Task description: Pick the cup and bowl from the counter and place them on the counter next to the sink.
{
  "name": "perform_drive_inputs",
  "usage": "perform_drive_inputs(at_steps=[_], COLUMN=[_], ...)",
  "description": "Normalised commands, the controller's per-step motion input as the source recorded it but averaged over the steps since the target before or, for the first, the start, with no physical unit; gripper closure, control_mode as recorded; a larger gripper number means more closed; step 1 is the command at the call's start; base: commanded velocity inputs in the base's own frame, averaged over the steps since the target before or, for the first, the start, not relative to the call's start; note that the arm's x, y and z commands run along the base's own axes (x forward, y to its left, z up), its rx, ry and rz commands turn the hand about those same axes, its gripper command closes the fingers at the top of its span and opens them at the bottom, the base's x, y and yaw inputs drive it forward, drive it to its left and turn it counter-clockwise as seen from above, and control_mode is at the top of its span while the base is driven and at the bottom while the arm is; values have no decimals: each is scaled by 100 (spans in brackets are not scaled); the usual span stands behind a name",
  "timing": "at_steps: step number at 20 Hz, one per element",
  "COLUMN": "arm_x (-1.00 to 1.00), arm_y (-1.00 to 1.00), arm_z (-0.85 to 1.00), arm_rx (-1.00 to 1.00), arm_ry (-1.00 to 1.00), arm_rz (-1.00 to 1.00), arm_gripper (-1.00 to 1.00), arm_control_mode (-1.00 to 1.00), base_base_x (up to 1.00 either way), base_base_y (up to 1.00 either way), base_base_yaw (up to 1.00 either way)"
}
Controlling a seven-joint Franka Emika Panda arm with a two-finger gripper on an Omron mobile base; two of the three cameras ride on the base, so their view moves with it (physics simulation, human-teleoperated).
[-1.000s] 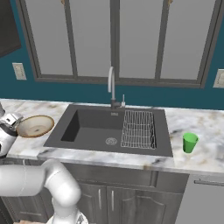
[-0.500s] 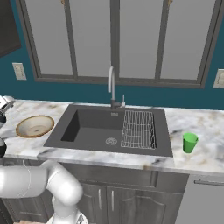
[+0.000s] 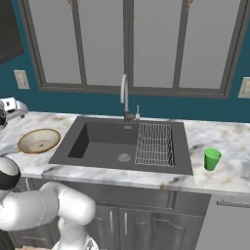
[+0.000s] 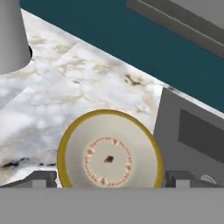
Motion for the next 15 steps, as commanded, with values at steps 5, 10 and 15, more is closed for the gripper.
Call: perform_drive_inputs(at_steps=[5,10,15], arm_x=[-77,-81,-66], arm_y=[-78,-80,-77], arm_z=[48,32,28], arm_rx=[30,27,23], arm_ry=[12,3,4], arm_rz=[-31,-28,-28], arm_gripper=[-100,-100,-100], arm_control_mode=[-100,-100,-100], base_base_x=[0,0,0], base_base_y=[0,0,0], base_base_yaw=[0,0,0])
